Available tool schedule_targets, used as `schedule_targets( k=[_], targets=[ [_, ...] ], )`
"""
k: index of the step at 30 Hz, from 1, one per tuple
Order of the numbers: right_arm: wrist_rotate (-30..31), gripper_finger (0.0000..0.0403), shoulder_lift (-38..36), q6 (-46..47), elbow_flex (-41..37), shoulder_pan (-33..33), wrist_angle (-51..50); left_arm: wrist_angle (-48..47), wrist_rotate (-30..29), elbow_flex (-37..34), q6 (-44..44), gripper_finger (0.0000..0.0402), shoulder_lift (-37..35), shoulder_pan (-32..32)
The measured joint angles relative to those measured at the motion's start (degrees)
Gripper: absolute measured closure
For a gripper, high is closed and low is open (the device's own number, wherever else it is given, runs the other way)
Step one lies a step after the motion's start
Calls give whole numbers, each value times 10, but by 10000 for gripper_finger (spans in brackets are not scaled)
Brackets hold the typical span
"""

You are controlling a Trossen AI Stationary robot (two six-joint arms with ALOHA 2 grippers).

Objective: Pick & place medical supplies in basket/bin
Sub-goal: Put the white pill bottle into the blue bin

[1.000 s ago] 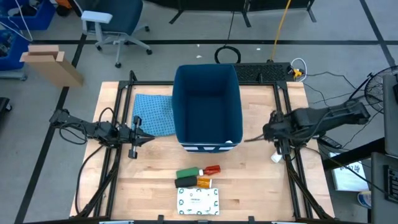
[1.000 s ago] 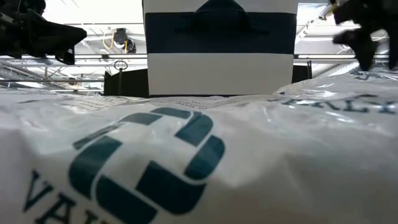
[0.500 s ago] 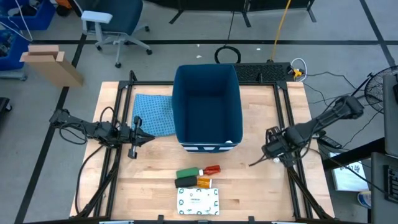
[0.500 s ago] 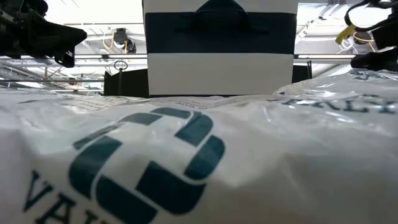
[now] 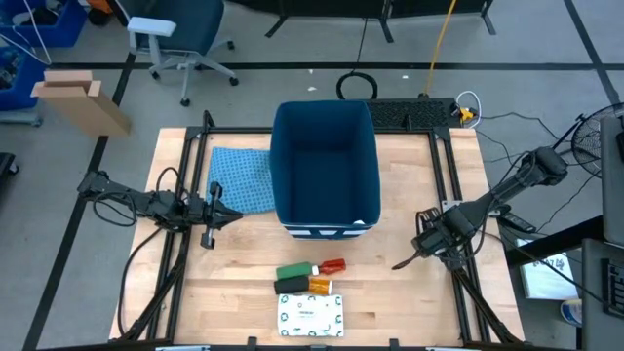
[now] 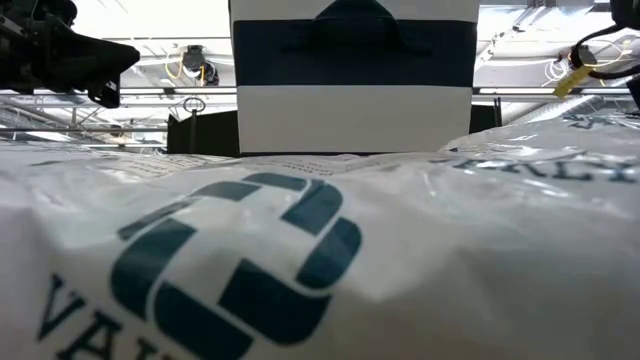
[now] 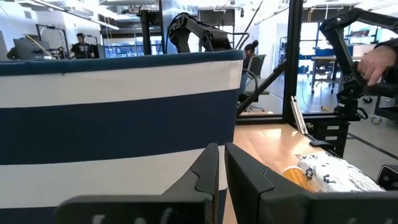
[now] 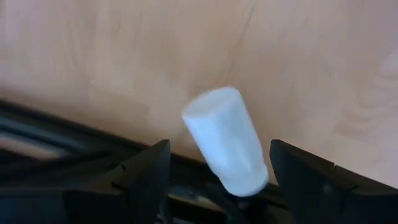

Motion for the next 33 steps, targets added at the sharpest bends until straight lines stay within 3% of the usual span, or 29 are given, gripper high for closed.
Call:
schedule_targets(
  k=[9, 16, 23, 28, 33],
  targets=[
    [-30, 134, 78, 55, -22, 0, 37, 1, 0, 0, 0, 369, 0, 0],
    [-57, 148, 183, 42, -20, -14, 64, 2, 0, 0, 3, 369, 0, 0],
    [-73, 165, 238, 30, -21, -16, 72, 2, 0, 0, 3, 369, 0, 0],
    [-41, 199, 248, 57, -22, -26, 76, 2, 0, 0, 3, 369, 0, 0],
    [-1, 219, 247, 90, -19, -88, 95, 2, 0, 0, 2, 369, 0, 0]
  ],
)
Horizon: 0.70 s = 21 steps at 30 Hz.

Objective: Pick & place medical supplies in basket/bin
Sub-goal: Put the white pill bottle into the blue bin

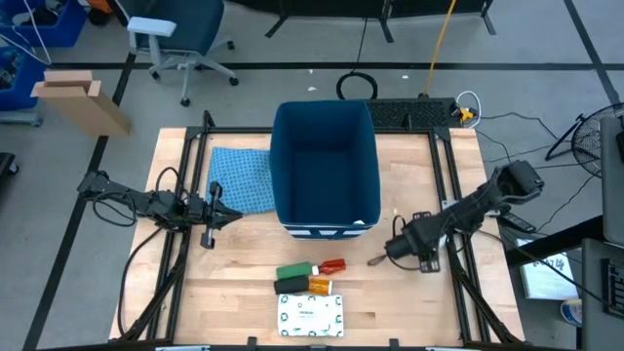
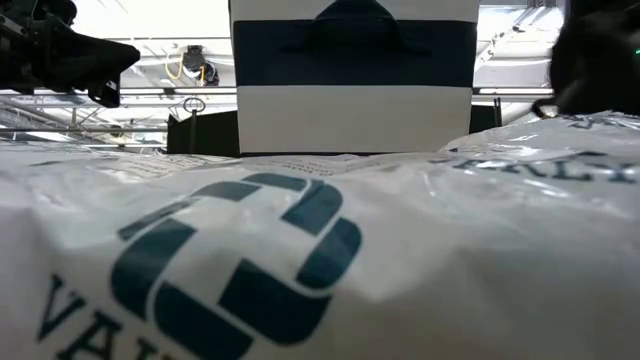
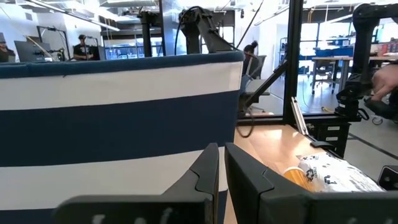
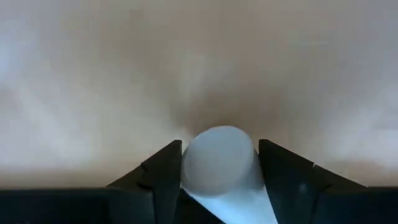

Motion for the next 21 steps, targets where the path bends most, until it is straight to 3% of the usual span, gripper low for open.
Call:
schedule_targets(
  k=[6, 10, 16, 21],
  targets=[
    [0, 222, -7, 6, 23, -68, 30, 0, 0, 0, 0, 369, 0, 0],
    [58, 226, -21, -24, 58, -73, 31, 0, -2, 0, 0, 369, 0, 0],
    [119, 229, -53, 24, 137, -69, -55, 0, -10, 0, -3, 369, 0, 0],
    [97, 245, -67, -5, 187, -46, -224, -1, -10, 0, -1, 369, 0, 0]
  ],
)
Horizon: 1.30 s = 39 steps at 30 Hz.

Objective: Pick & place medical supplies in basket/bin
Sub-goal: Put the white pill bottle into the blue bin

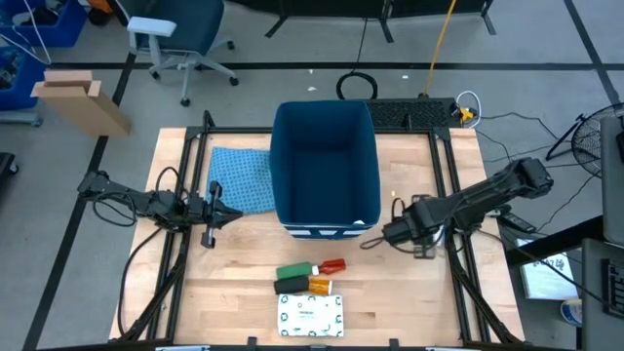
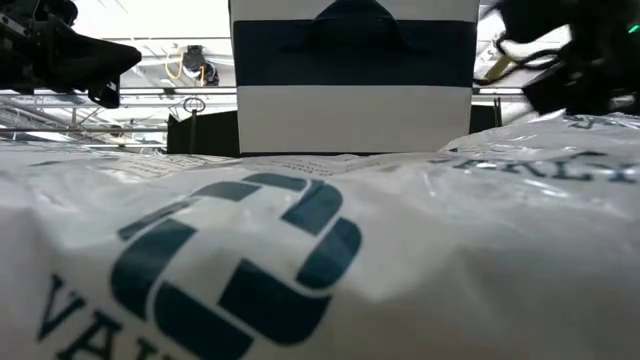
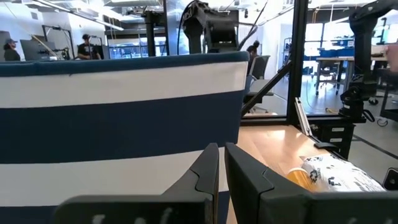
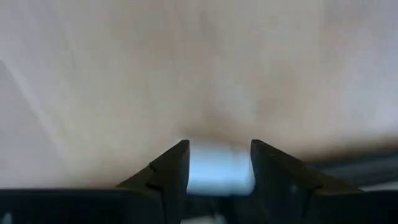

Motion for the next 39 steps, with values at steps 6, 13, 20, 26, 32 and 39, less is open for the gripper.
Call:
schedule_targets(
  k=[6, 13, 20, 26, 32, 39],
  targets=[
    [-52, 306, -1, -1, -2, 16, -60, 0, 0, 0, -1, 369, 0, 0],
    [-125, 392, 47, 44, -33, 7, -73, 0, 0, 0, -1, 369, 0, 0],
    [-173, 400, 70, 98, -75, 6, -45, 0, 0, 0, -1, 369, 0, 0],
    [-204, 402, 70, 129, -99, 2, 29, 0, 0, 0, -1, 369, 0, 0],
    [-221, 402, 70, 155, -142, -6, 79, 0, 0, 0, -1, 369, 0, 0],
    [-214, 403, 70, 154, -150, -15, 141, 0, 0, 0, -1, 369, 0, 0]
  ],
)
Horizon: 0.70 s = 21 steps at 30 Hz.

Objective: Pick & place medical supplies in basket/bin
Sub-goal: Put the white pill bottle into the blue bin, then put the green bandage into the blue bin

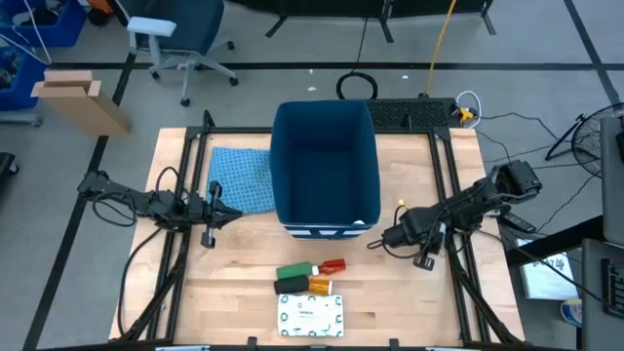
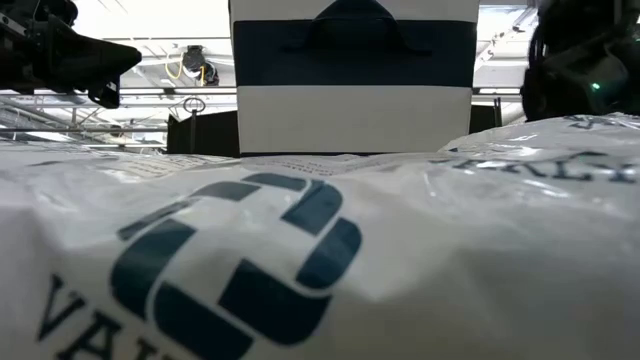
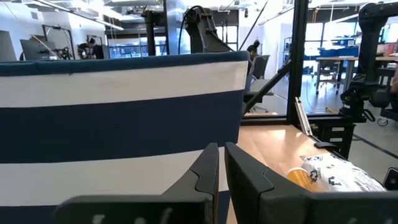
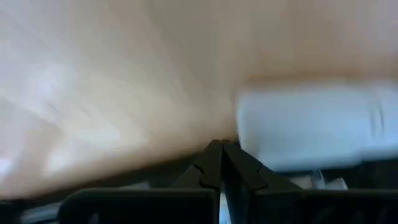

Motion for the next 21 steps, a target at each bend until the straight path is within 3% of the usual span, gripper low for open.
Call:
schedule_targets(
  k=[6, 13, 21],
  targets=[
    [69, 403, 0, -9, 4, -22, 22, 0, 0, 0, 0, 369, 0, 0],
    [51, 403, -4, -31, 69, -23, -99, 0, 0, 0, 0, 369, 0, 0],
    [152, 403, -4, -40, 109, -39, -196, 0, 0, 0, 1, 369, 0, 0]
  ],
)
